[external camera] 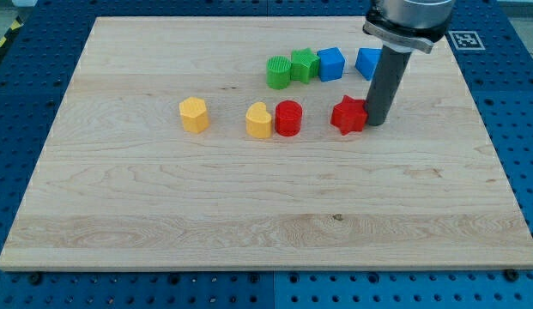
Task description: Move the yellow hexagon right a bit
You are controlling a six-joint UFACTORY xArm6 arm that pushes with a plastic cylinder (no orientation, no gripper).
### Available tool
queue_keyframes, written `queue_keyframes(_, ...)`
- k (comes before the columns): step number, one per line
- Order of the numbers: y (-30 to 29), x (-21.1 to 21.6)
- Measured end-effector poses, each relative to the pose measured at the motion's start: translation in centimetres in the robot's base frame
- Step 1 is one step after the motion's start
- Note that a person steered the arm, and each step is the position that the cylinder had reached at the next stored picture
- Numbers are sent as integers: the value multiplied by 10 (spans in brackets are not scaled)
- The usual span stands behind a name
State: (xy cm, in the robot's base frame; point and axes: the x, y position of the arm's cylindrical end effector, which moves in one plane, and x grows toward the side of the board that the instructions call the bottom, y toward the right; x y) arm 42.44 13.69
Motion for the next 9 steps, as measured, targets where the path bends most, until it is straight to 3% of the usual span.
queue_keyframes(4, -6, -43)
queue_keyframes(7, -119, -45)
queue_keyframes(9, -241, -57)
